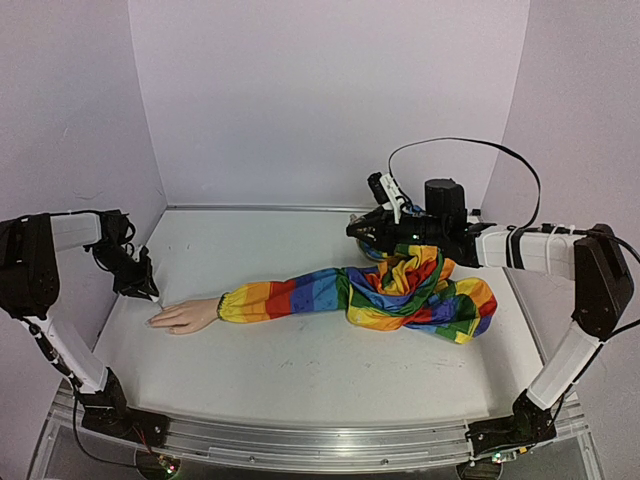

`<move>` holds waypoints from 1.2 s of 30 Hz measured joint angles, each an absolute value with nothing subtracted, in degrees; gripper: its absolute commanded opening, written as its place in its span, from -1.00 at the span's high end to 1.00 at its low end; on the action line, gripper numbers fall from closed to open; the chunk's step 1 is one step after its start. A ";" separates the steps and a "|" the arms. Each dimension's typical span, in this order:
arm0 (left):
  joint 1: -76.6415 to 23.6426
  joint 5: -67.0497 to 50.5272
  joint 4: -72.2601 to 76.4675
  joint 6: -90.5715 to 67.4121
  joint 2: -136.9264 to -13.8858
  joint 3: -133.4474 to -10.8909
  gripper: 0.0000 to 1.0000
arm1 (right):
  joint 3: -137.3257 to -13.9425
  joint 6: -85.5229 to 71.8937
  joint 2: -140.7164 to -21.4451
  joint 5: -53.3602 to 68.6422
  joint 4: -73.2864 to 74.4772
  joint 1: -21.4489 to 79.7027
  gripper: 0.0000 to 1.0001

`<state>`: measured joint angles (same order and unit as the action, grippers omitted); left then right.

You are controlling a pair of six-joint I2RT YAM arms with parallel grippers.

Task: Paint the nails

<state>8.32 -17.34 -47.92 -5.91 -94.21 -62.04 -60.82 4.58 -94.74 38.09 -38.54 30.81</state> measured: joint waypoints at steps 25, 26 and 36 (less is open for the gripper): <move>8.32 -15.84 -47.94 -5.91 -95.72 -62.06 1.00 | -60.82 4.69 -94.74 38.11 -38.54 30.81 1.00; 8.32 -15.49 -47.94 -5.91 -95.70 -62.06 1.00 | -60.82 4.69 -94.74 38.11 -38.54 30.81 1.00; 8.32 -13.32 -47.92 -5.93 -94.83 -62.06 1.00 | -60.82 4.69 -94.74 38.15 -38.54 30.81 1.00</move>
